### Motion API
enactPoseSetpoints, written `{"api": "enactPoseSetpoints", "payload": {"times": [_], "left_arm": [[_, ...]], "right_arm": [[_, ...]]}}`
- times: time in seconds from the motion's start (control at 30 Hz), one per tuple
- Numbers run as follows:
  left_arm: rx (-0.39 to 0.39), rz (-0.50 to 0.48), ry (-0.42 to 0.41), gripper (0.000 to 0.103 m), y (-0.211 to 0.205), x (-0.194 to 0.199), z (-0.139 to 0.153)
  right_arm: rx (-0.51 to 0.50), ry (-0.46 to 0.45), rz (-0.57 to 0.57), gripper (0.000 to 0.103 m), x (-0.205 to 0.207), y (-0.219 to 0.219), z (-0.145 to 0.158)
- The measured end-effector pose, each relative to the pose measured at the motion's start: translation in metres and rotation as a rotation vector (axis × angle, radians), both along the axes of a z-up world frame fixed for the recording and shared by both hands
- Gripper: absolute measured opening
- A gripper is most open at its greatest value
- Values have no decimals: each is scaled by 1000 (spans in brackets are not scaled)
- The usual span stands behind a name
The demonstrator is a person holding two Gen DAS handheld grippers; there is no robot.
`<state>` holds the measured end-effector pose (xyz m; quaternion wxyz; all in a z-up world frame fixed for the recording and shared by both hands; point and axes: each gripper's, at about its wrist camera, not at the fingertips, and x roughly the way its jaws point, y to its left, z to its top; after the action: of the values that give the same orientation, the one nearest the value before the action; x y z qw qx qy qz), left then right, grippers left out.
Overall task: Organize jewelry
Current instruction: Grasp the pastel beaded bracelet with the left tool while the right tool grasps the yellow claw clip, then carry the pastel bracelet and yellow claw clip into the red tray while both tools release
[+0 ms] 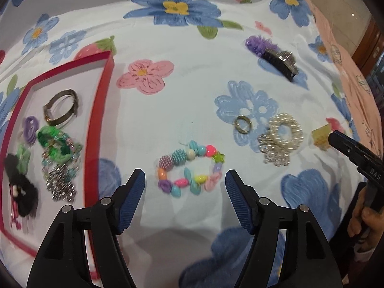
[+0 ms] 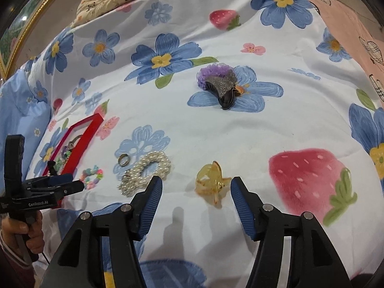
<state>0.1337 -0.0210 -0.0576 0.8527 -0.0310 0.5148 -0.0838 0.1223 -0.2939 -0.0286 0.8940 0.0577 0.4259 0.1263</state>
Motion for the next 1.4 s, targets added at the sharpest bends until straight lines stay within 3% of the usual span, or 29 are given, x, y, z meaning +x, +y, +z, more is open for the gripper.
{"api": "enactPoseSetpoints", "payload": {"times": [0.17,0.3,0.33,0.37,0.83,1.4], "left_arm": [[33,-25,6,69,-8,8,-12],[13,-58,-6,33,-10,7,-11],[3,-66,-5,19,-10,7,-10],[-10,-72,-3,17,-10,7,-9],[-116,-55,-66,17,2,-23,22],[-166,73,-136,17,61,-70,47]], "right_arm": [[-10,16,-1,61,7,1,-9],[-3,24,-5,57,9,-2,-15],[-4,25,-7,46,9,-2,-16],[-8,28,-9,38,10,-2,-17],[37,-16,50,38,-5,13,2],[69,-24,242,38,-28,90,16]]}}
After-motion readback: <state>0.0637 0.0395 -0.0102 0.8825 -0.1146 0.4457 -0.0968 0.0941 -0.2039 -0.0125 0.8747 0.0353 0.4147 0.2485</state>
